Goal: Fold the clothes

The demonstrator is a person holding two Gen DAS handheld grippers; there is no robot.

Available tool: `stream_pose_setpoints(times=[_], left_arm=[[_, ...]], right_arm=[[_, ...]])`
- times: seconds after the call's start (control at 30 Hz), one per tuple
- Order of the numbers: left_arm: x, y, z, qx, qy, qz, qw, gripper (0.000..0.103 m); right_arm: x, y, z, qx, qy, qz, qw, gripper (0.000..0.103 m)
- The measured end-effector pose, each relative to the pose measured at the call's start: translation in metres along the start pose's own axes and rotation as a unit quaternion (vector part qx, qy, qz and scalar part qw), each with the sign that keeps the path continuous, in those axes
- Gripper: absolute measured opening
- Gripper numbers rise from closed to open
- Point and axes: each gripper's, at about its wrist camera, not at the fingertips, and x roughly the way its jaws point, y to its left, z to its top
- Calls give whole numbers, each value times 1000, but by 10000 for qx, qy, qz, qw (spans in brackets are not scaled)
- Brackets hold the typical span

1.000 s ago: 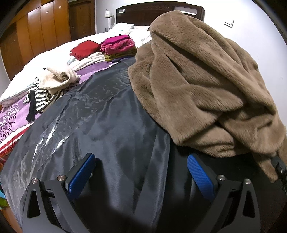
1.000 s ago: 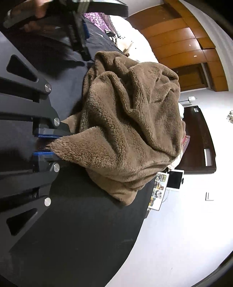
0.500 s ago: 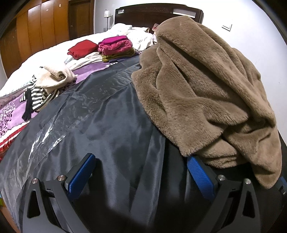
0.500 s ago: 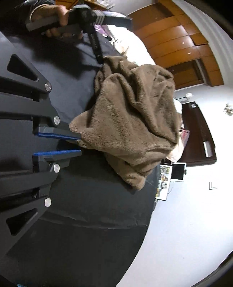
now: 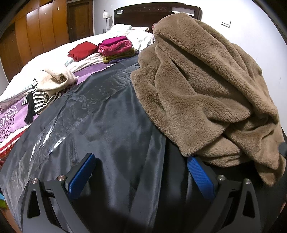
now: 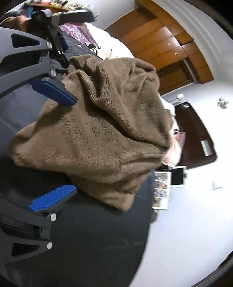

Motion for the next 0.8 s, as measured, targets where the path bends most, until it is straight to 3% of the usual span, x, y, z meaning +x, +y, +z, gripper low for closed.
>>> stream_pose_setpoints(times=[0.03, 0.07, 0.1, 0.17, 0.43, 0.8], left_arm=[[0, 0, 0, 1, -1, -1, 10000, 102], [0, 0, 0, -4, -2, -6, 10000, 102], [0, 0, 0, -8, -3, -12, 10000, 102], [0, 1, 1, -17, -5, -22, 10000, 102], [-1, 2, 1, -46, -14, -128, 9999, 102], [-40, -38, -2, 301, 169, -1485, 9883, 102]], right_arm=[[8, 2, 0, 6, 165, 47, 9999, 61], [14, 3, -1, -26, 327, -7, 9995, 37], [15, 4, -4, -70, 348, -84, 9993, 28], [9, 6, -10, -182, 280, -207, 9992, 20], [-55, -4, -50, -547, 132, -773, 9954, 17], [-154, -55, -127, -307, 257, -1140, 9927, 17]])
